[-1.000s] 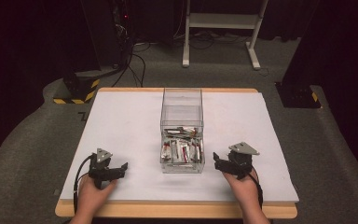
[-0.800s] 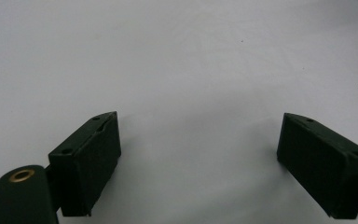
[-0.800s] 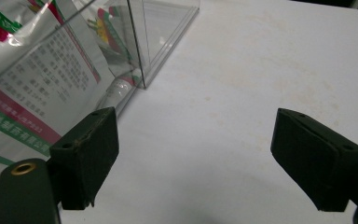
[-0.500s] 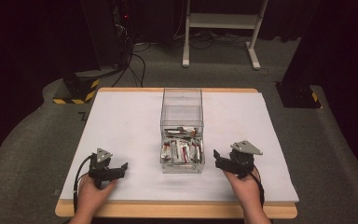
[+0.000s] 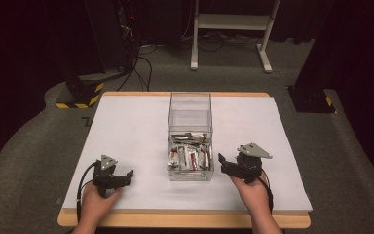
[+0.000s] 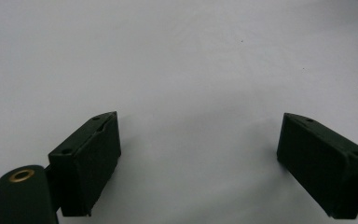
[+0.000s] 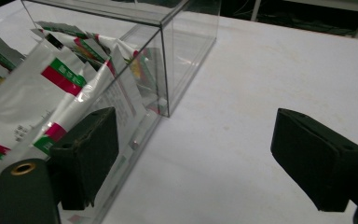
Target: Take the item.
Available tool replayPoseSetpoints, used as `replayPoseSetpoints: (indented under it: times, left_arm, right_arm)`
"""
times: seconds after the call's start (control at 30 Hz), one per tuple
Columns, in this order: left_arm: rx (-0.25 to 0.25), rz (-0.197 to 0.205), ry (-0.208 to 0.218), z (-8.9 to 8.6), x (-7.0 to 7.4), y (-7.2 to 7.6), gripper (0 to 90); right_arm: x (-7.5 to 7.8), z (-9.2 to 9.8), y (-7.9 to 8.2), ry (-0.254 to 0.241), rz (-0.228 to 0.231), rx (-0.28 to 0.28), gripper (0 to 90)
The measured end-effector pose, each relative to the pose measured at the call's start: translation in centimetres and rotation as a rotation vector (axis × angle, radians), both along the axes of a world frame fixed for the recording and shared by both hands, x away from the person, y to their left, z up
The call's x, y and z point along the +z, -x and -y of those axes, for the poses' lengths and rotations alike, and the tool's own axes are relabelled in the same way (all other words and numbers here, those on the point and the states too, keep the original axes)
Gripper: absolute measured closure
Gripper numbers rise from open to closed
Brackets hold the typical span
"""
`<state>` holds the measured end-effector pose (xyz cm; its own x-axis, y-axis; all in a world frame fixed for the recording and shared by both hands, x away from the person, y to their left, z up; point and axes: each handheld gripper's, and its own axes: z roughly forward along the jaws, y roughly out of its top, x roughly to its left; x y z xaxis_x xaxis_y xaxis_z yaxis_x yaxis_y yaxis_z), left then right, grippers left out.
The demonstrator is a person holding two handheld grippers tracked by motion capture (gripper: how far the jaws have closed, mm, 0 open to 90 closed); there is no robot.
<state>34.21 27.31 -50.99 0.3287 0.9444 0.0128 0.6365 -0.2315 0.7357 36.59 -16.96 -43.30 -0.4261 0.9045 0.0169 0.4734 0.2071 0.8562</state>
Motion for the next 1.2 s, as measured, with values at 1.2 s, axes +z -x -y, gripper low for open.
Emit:
replayPoseSetpoints:
  times: [1.2]
  left_arm:
    - [0.000, 0.000, 0.001, 0.0, 0.0, 0.0, 13.6]
  right_arm:
    - [2.5, -4.5, -0.5, -0.030, 0.047, 0.106, 15.1]
